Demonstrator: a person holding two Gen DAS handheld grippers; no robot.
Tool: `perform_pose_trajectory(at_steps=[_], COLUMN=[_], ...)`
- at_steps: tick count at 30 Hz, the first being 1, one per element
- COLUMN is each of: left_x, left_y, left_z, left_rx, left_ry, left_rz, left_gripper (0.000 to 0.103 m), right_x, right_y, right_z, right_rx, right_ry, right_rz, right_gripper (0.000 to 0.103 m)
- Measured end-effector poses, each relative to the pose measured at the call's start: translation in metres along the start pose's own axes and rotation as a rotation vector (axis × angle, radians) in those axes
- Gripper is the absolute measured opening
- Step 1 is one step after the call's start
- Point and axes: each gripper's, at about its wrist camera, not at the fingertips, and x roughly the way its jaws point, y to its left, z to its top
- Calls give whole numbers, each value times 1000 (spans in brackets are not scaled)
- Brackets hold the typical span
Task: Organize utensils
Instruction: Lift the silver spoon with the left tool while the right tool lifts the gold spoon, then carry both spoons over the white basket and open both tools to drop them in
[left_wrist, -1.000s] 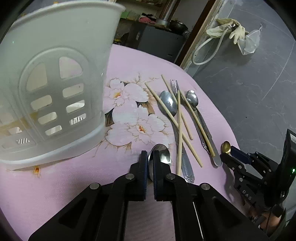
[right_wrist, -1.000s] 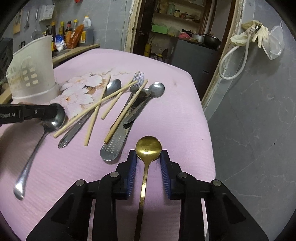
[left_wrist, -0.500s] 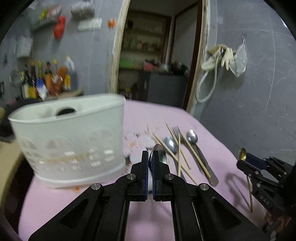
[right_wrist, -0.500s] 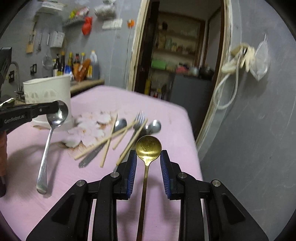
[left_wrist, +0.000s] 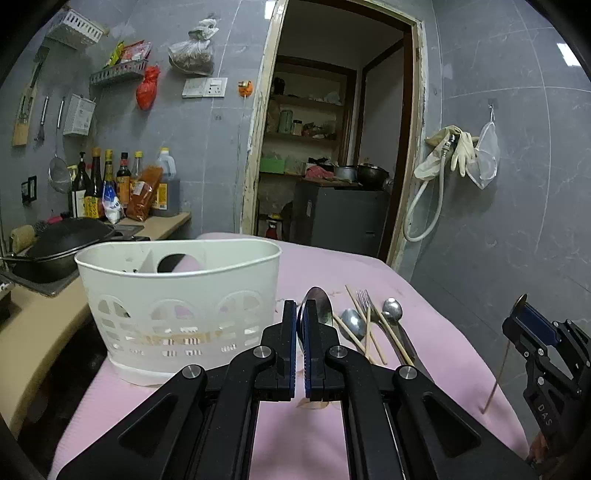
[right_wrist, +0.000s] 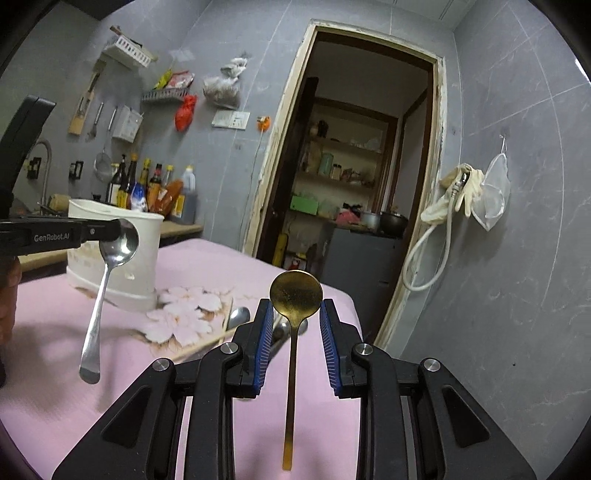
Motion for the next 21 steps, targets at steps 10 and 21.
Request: perform_pose_trajectory(at_steps=[10,21], left_x=[-8,-12], left_y=[6,9], left_z=[3,8], left_rx=[0,-4], left_ry=[-7,-25], left_rz=[23,28], left_gripper=[1,1], right_x=[1,-2], right_y=[5,5], right_z=[3,7], right_rx=[12,14], right_ry=[-27,-46], right_rz=[20,25], right_gripper=[23,23])
